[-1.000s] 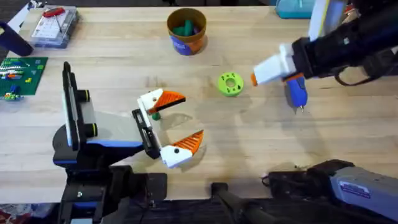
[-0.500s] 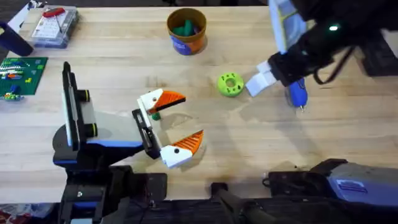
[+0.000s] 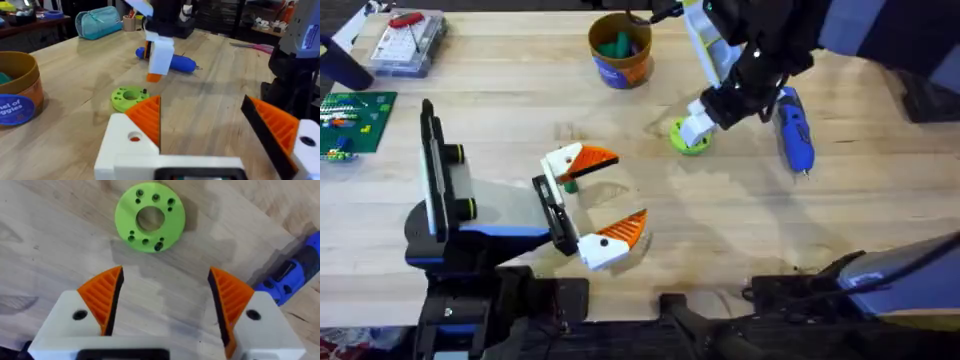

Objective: Pick up the gripper from the table and insert it into the empty holder that is missing its gripper. Then pick up a screw, insert it into the mounting hole, and use the screwdriver to tighten it. Finally, clean up the table by picking up the vegetable and placing it into the bucket.

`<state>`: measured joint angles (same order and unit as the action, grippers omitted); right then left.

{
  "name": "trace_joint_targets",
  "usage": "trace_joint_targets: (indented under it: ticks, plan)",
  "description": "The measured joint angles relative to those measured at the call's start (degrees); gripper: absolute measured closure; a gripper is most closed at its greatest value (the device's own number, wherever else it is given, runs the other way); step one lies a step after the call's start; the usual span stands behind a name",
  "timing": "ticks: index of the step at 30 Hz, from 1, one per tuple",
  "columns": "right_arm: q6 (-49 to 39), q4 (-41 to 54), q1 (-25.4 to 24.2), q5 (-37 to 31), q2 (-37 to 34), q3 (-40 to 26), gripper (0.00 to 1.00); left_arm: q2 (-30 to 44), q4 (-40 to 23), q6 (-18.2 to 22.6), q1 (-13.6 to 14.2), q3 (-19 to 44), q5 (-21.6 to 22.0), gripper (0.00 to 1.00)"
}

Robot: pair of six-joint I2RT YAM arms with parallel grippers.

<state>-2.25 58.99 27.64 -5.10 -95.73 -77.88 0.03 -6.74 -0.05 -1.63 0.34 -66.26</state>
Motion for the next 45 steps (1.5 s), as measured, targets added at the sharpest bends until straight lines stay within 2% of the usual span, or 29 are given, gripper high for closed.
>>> trace_joint_targets:
  ticks: [13, 24, 35, 45]
  plan:
    - [-0.6, -2.68, 0.01, -0.03, -1.28, 0.4, 0.007, 0.0, 0.0, 0.0, 0.0, 0.0, 0.0, 0.01]
    - [-0.6, -6.79, 0.85, -0.03, -1.12, 5.87, 0.006, 0.0, 0.0, 0.0, 0.0, 0.0, 0.0, 0.01]
    - [-0.58, -17.02, 0.85, -0.03, 9.84, 18.09, 0.007, 0.0, 0.0, 0.0, 0.0, 0.0, 0.0, 0.01]
    - [-0.47, -20.71, 0.85, -0.03, 9.82, 20.37, 0.005, 0.0, 0.0, 0.0, 0.0, 0.0, 0.0, 0.01]
